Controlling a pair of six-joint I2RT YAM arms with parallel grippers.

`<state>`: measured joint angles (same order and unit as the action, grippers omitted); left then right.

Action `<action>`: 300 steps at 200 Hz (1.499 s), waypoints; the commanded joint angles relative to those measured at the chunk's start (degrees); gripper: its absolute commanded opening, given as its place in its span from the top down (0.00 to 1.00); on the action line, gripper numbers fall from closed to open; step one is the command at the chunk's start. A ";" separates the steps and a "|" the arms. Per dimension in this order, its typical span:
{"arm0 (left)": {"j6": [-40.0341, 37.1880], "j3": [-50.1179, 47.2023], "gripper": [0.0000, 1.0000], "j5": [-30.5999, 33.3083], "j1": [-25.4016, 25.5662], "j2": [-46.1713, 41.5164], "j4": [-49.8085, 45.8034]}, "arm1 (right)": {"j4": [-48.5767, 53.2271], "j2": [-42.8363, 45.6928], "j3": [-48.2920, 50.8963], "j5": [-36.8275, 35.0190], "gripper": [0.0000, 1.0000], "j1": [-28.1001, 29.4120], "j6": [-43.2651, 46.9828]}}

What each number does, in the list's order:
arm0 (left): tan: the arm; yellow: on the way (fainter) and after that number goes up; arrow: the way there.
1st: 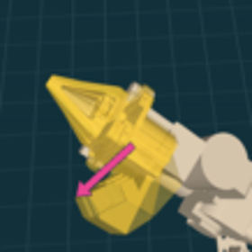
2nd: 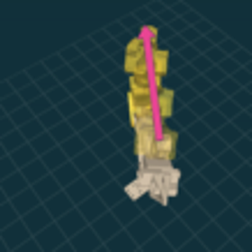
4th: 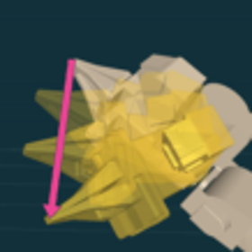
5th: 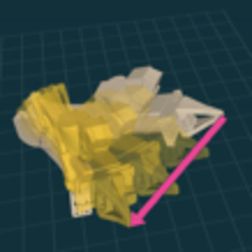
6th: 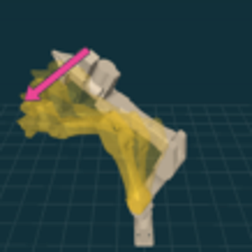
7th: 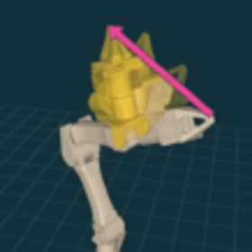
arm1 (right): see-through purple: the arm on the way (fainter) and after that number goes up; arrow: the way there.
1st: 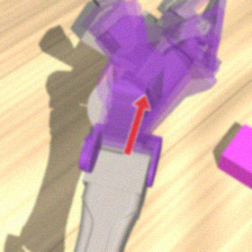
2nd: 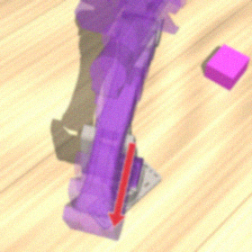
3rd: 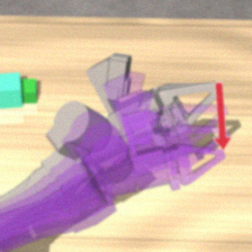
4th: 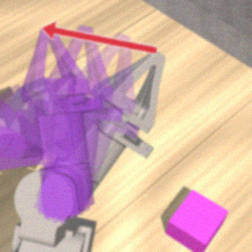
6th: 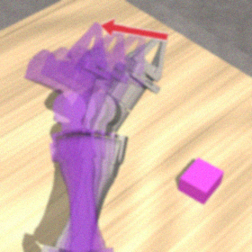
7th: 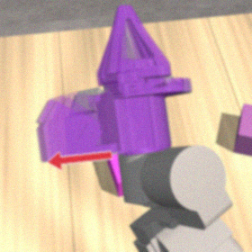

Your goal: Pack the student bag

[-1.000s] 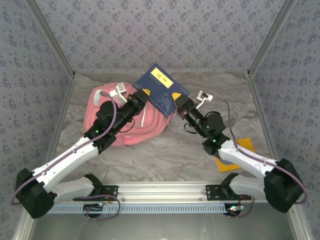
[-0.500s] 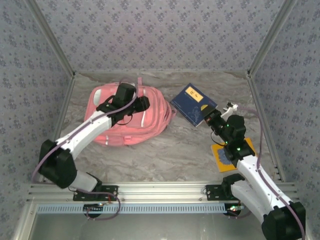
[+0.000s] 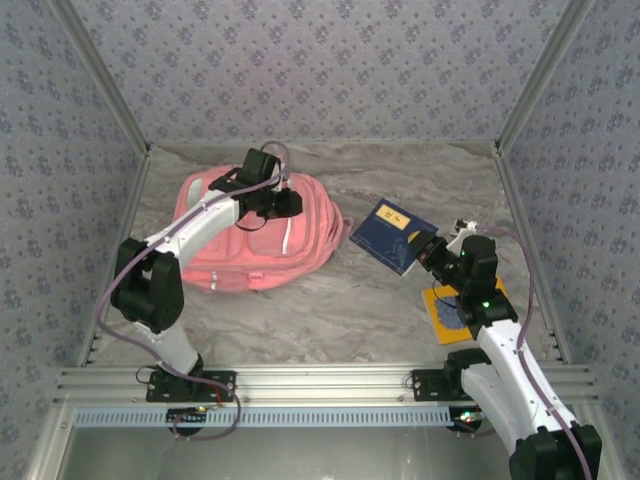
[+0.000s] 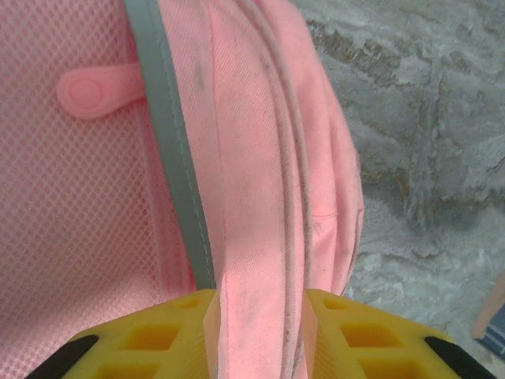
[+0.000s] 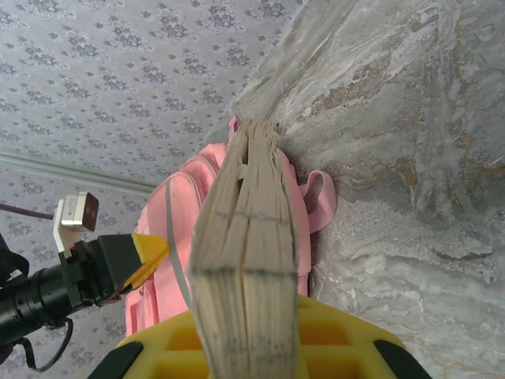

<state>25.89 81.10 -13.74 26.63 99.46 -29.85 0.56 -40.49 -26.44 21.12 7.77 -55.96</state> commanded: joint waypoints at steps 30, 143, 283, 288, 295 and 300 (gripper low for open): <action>-1.97 1.94 0.68 0.02 -0.27 1.04 -3.80 | -1.41 0.29 -0.65 4.48 1.00 -2.21 0.73; -3.13 1.08 0.68 -0.11 -2.02 -0.80 -3.64 | -5.01 -2.20 1.09 5.03 1.00 -2.34 0.12; -3.64 2.23 0.80 -4.44 0.35 3.87 -1.40 | -10.26 -6.25 3.13 6.21 1.00 -2.40 -1.87; -3.74 2.20 0.81 -4.56 0.34 4.12 -1.51 | -10.25 -6.37 3.09 6.13 1.00 -2.40 -1.88; -3.92 2.38 0.81 -4.38 0.43 4.54 -1.80 | -10.14 -6.44 3.10 6.21 1.00 -2.37 -2.01; -4.15 2.59 0.81 -3.79 0.46 4.90 -2.20 | -10.14 -6.59 3.14 6.29 1.00 -2.41 -2.12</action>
<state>23.33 81.60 -16.80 26.72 102.67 -31.09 -5.85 -47.18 -23.16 26.00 5.69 -56.97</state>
